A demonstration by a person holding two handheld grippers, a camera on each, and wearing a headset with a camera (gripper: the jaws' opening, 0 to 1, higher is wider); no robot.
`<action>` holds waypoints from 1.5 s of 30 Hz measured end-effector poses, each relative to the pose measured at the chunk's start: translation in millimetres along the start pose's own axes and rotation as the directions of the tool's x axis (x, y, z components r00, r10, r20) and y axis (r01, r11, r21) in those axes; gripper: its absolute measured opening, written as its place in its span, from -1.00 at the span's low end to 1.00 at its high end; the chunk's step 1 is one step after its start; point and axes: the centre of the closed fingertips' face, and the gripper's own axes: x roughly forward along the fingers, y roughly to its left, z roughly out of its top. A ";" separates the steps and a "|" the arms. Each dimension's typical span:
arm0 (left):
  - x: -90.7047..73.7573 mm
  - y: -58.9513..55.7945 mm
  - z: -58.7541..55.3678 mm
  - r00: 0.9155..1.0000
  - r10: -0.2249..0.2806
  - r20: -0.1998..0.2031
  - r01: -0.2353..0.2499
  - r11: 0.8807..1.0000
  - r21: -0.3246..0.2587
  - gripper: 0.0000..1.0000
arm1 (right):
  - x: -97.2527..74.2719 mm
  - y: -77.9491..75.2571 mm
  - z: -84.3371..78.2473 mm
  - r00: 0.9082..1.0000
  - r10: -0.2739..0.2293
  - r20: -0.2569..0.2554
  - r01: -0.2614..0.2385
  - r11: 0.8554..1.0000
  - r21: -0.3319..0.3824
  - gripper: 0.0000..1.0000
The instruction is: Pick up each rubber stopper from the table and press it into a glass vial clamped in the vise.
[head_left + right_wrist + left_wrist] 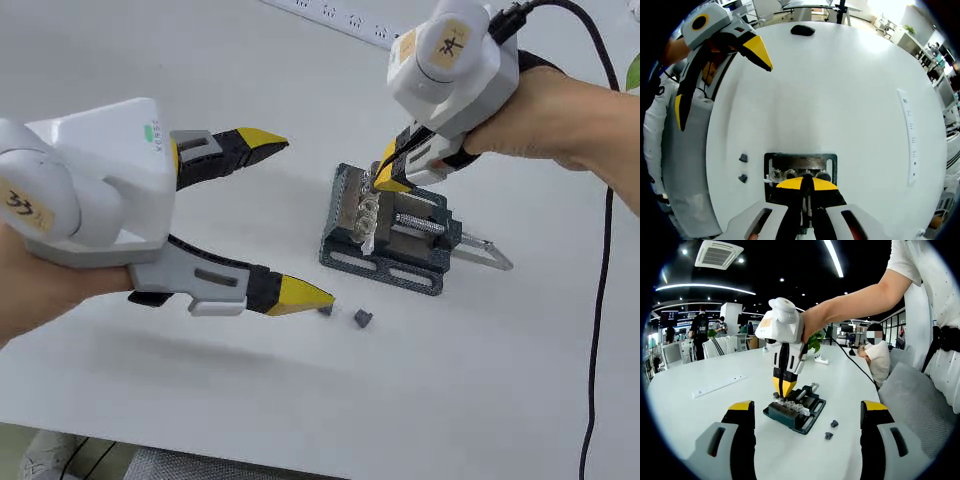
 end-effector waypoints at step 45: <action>-3.3 -9.5 11.1 0.991 -0.013 -0.134 0.024 0.996 0.080 0.84 | -89.4 19.9 -27.0 0.892 -0.235 0.386 0.130 0.952 0.278 -0.39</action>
